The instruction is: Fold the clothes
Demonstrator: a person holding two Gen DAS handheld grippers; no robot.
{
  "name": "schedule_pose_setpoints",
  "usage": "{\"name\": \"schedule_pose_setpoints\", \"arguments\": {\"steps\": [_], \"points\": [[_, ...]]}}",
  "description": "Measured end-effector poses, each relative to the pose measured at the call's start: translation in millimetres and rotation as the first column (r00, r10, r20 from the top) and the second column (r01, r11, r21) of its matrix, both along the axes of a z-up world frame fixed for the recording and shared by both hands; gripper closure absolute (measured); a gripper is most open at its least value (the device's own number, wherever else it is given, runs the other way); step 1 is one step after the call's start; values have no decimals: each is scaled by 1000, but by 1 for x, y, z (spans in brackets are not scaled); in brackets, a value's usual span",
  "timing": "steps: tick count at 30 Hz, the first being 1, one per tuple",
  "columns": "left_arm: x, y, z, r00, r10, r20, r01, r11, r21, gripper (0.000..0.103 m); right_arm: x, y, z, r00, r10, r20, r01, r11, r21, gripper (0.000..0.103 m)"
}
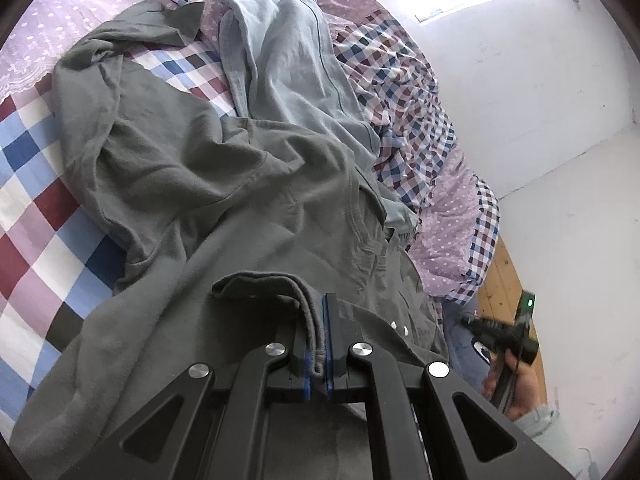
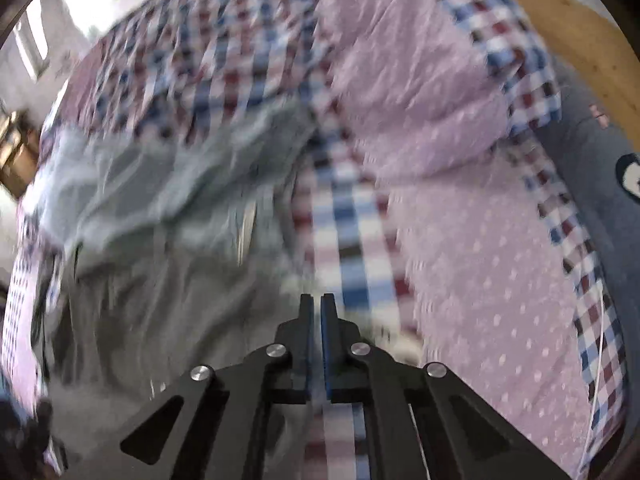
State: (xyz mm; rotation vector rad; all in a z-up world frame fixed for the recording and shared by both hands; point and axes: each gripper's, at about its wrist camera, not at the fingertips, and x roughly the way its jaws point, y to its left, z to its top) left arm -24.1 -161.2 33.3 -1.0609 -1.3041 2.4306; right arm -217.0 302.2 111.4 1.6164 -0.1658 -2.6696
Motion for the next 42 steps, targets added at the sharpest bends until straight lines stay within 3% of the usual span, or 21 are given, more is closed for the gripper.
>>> {"name": "schedule_pose_setpoints", "arguments": {"steps": [2,6,10,17,18,19,20,23,28,32,35,37,39,42], "points": [[0,0,-1,1000,0,2,0,1000,5,100,16,0,-8,999,11,30,-12,1000,15,95],[2,0,0,1000,0,4,0,1000,15,100,41,9,-16,999,-31,37,32,999,-43,79],[3,2,2,1000,-3,-5,3,1000,15,100,52,3,-19,998,-26,51,31,996,-90,78],[3,2,2,1000,-5,-1,5,1000,22,100,44,-13,-24,998,-5,67,7,999,-33,76],[3,1,2,1000,-4,0,4,1000,23,100,43,-16,-25,997,2,74,-1,1000,-16,77],[3,1,2,1000,-3,1,3,1000,25,100,42,-20,-27,997,10,76,-11,1000,15,96],[3,0,2,1000,-2,2,2,1000,27,100,41,-22,-28,997,12,81,-16,999,46,103],[4,-1,2,1000,-1,-2,1,1000,29,100,36,-23,-23,998,26,57,-29,998,60,103],[4,-1,4,1000,3,-9,-3,1000,1,100,7,-12,6,999,-48,-26,48,998,26,103],[3,-2,0,1000,7,6,-7,1000,-8,100,2,-16,4,999,-34,-2,34,999,30,103],[3,-3,-1,1000,8,11,-8,1000,-3,100,12,-19,-8,999,-16,44,15,1000,25,96],[4,-3,-1,1000,8,11,-8,1000,-1,100,24,-19,-16,998,-13,66,11,999,31,79],[4,-2,0,1000,8,7,-8,1000,2,100,32,-18,-22,997,-10,79,8,1000,22,69],[4,-1,1,1000,6,6,-6,1000,4,100,42,-18,-28,996,-5,88,3,1000,22,68]]}}
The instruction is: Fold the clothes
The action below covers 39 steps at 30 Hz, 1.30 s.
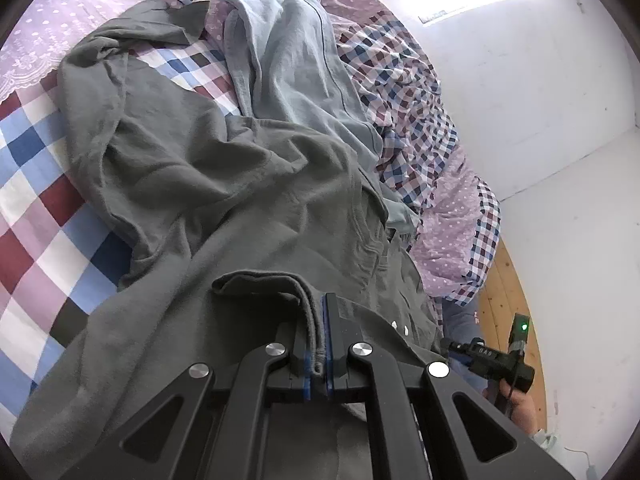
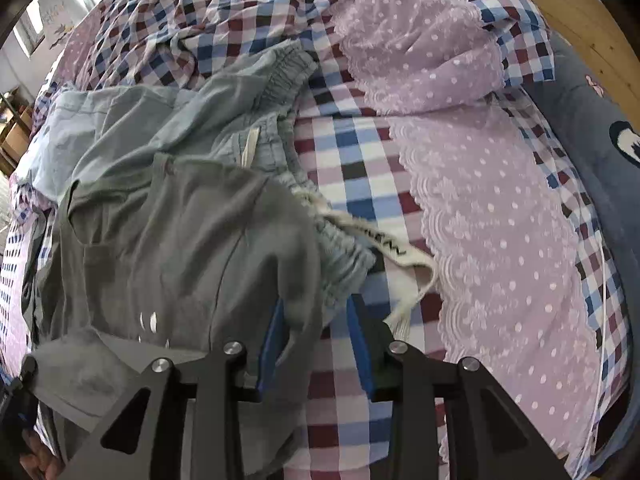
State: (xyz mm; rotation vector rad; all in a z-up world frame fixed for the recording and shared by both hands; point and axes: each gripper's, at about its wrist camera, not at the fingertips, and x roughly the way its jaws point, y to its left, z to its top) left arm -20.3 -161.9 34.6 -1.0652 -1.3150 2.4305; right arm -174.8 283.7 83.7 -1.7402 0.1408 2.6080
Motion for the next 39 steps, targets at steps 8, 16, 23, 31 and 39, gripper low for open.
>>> {"name": "schedule_pose_setpoints", "arguments": {"steps": [8,16,23,31,39], "points": [[1,-1,4,1000,7,-15,-7,1000,-5,100,-3,-8,9,998,25,-64,-20,997,80,103],[1,-2,0,999,36,15,-34,997,-74,100,-56,0,21,988,-87,-131,95,994,57,103],[2,-15,-9,998,60,34,-60,998,-12,100,-1,1,19,971,-34,-236,28,999,-29,55],[4,-18,-4,998,60,11,-61,998,26,100,119,3,-19,936,292,-195,-279,956,90,56],[12,-36,4,987,160,-27,-160,987,20,100,138,1,-56,951,274,-143,-279,960,-13,56]]}}
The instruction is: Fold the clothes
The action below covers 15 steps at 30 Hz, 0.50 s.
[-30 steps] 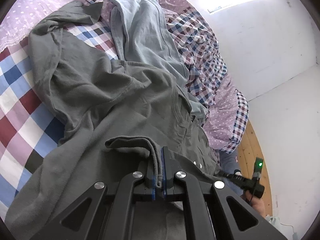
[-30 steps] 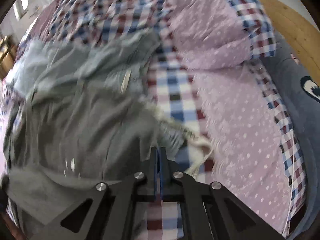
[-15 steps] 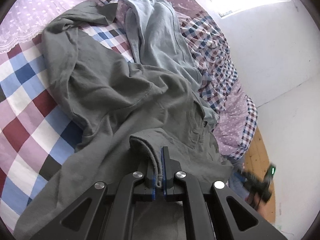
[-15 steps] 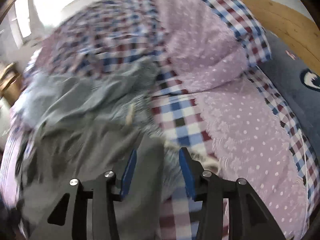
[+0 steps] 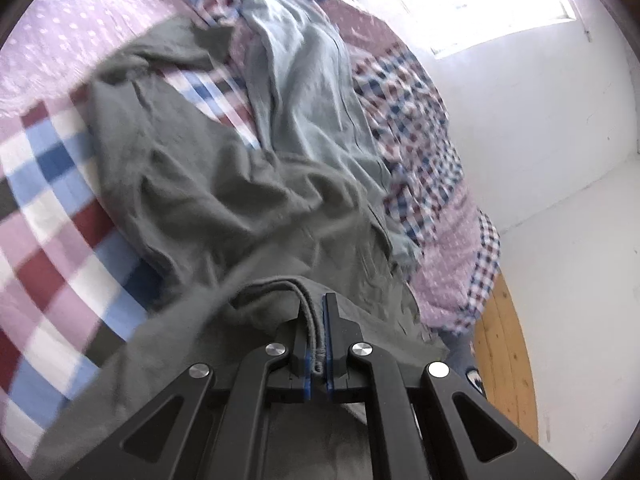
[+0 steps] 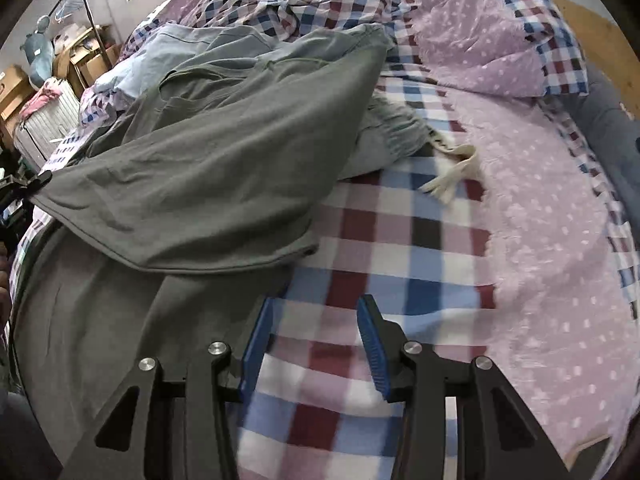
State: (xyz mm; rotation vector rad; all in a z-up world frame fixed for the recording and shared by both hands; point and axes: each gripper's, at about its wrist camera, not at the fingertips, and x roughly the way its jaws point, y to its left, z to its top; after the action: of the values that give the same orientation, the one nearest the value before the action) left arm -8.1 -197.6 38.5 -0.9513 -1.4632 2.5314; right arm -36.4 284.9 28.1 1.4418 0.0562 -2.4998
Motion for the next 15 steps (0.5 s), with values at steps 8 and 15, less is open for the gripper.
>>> {"name": "schedule_pose_setpoints", "arguments": {"steps": [8,15], "points": [[6,-28,-10,995,99,32,-99,995,21,100,-1,-23,-6,997,50,-53,-49,999,23,56],[2,-22,-10,996,86,33,-86,996,4,100,-15,-41,-13,991,83,-105,-64,983,170,57]]}}
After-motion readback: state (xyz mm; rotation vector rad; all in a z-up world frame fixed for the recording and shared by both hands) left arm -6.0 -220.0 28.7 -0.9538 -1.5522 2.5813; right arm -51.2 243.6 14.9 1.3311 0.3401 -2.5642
